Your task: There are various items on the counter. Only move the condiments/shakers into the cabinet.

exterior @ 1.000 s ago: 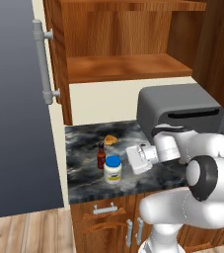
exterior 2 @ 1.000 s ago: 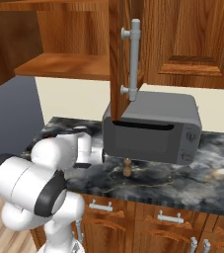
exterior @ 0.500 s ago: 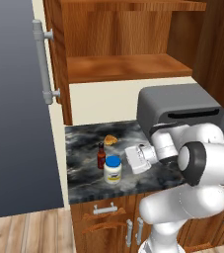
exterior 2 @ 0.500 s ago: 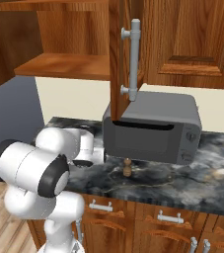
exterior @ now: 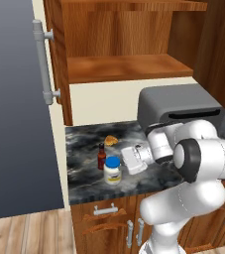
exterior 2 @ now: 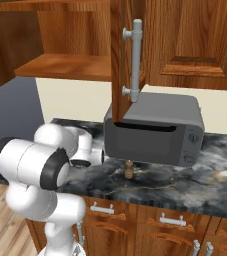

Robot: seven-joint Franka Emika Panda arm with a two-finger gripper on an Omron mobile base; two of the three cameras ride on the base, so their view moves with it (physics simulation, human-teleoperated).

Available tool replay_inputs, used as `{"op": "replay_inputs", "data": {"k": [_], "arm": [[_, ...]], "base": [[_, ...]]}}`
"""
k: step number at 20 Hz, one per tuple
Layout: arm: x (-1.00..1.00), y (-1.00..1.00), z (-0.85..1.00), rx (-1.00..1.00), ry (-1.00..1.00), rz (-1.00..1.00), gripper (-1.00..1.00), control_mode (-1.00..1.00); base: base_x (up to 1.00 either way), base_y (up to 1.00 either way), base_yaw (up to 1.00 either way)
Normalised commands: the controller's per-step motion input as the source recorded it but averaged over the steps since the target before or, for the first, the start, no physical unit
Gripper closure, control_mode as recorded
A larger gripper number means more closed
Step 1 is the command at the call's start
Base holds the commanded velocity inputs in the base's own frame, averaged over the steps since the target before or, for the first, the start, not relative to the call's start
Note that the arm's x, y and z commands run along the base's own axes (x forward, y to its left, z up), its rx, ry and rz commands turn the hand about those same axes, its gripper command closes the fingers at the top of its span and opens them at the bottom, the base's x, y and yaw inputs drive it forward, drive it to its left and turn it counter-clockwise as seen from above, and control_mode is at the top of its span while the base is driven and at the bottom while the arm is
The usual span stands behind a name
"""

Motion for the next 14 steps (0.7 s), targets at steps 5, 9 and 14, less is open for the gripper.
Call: {"op": "replay_inputs", "data": {"k": [5, 9, 14], "arm": [[0.07, 0.17, 0.00, 0.00, 0.00, 0.00, -1.00, -1.00], [0.00, 0.00, 0.00, 0.00, 0.00, 0.00, 1.00, -1.00], [-0.14, 0.00, 0.15, 0.02, 0.00, -0.02, 1.00, -1.00]], "base": [[0.00, 0.00, 0.00], [0.00, 0.00, 0.00], [0.00, 0.00, 0.00]]}}
